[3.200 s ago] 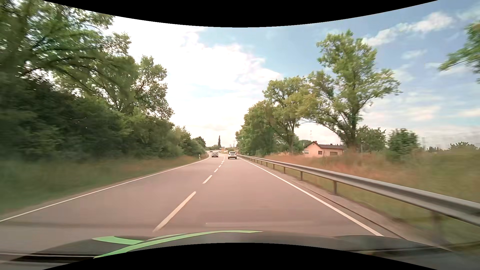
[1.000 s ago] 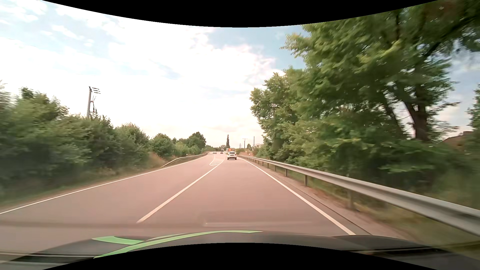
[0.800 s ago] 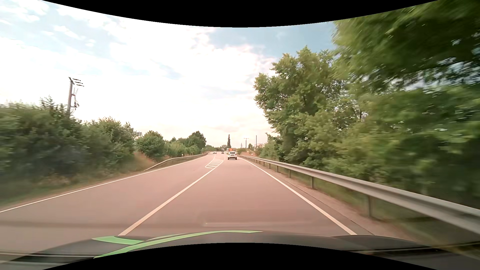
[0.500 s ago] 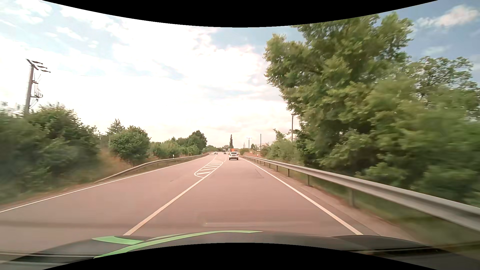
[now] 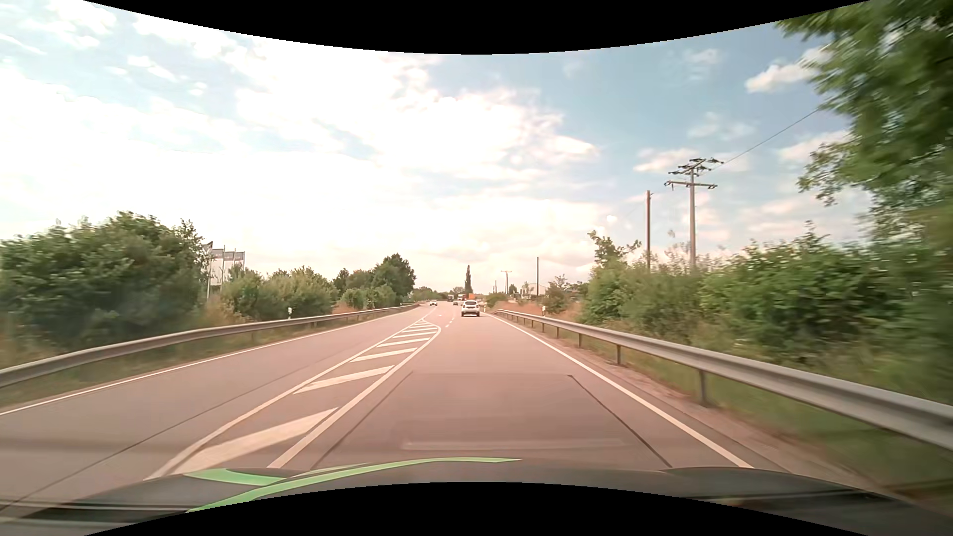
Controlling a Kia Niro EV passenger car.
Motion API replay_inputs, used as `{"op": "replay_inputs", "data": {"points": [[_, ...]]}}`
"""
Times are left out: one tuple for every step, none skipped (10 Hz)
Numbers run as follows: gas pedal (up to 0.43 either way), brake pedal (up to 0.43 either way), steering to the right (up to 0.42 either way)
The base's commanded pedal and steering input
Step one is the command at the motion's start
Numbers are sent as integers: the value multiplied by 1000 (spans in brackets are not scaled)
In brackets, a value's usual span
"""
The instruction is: Follow the waypoints while adhering to traffic rules and regulations
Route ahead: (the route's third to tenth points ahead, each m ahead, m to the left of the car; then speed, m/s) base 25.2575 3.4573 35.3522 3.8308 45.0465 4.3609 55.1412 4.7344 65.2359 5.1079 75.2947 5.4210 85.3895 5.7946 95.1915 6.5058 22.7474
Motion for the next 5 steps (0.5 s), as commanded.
{"op": "replay_inputs", "data": {"points": [[0,0,-11],[0,0,-11],[0,0,-11],[0,0,-11],[0,0,-11]]}}
